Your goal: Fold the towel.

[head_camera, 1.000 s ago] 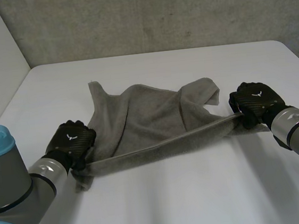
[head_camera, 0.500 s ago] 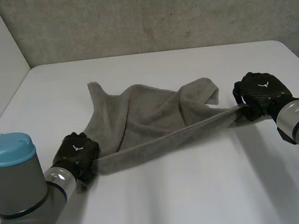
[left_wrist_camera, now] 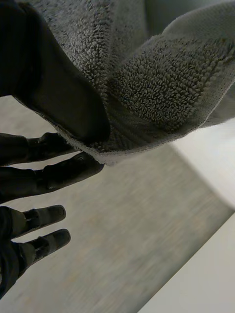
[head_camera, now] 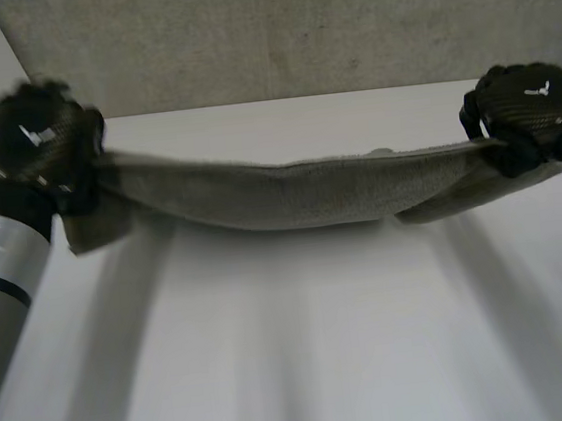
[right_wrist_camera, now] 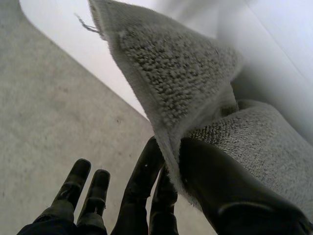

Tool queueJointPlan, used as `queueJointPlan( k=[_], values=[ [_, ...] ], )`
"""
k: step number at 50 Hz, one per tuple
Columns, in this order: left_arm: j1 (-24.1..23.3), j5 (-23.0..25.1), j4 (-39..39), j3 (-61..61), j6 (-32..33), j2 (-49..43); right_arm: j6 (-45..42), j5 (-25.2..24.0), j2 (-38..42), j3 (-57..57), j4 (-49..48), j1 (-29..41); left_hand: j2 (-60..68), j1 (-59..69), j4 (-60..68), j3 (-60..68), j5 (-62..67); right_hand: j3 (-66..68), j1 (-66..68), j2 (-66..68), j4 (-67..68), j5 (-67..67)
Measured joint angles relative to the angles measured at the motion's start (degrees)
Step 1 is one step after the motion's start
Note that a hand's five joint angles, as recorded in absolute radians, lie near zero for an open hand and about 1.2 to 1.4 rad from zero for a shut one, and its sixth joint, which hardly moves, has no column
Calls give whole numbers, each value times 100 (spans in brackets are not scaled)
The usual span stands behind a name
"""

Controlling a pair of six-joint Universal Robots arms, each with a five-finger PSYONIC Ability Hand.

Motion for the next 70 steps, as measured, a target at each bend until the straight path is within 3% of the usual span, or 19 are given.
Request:
queueJointPlan(
  k=[5,10,17,26,32,38,42,50,60,70],
  values=[
    [9,39,-92,151,-85,316,-190,-250,-181,-208,325,-14,5,1,0,0,24,0,0,0,0,1],
    [35,56,-120,163,-94,37,-316,-297,42,-450,393,-2,9,2,0,0,25,0,0,0,0,1],
    [271,59,-84,376,-78,-1161,-655,-135,1128,-1100,489,139,10,3,0,0,26,0,0,0,0,1],
    [418,23,-103,1843,-71,-3069,-1047,721,2912,-2741,592,674,15,3,0,0,26,0,0,3,0,2],
    [362,13,-35,3672,-80,-3896,-885,1209,3601,-4469,-154,973,25,4,0,0,26,0,0,30,0,2],
    [183,-47,535,5002,-348,-3565,-106,1527,3290,-5441,-1787,1121,38,57,0,0,49,0,1,30,0,29],
    [237,-79,1031,4931,-693,-3161,347,1429,2986,-5082,-2384,1087,40,57,0,0,61,0,1,30,0,90],
    [527,340,1327,3628,-905,-3053,460,1004,2921,-3909,-2121,821,47,58,0,0,72,0,1,30,0,91],
    [490,897,1361,1746,-489,-3128,-18,436,2705,-1823,-1855,525,55,58,0,0,72,0,2,30,0,92],
    [403,986,1521,474,-64,-3063,-656,195,2514,-166,-1860,309,56,58,0,0,72,0,2,30,0,92]
  ],
)
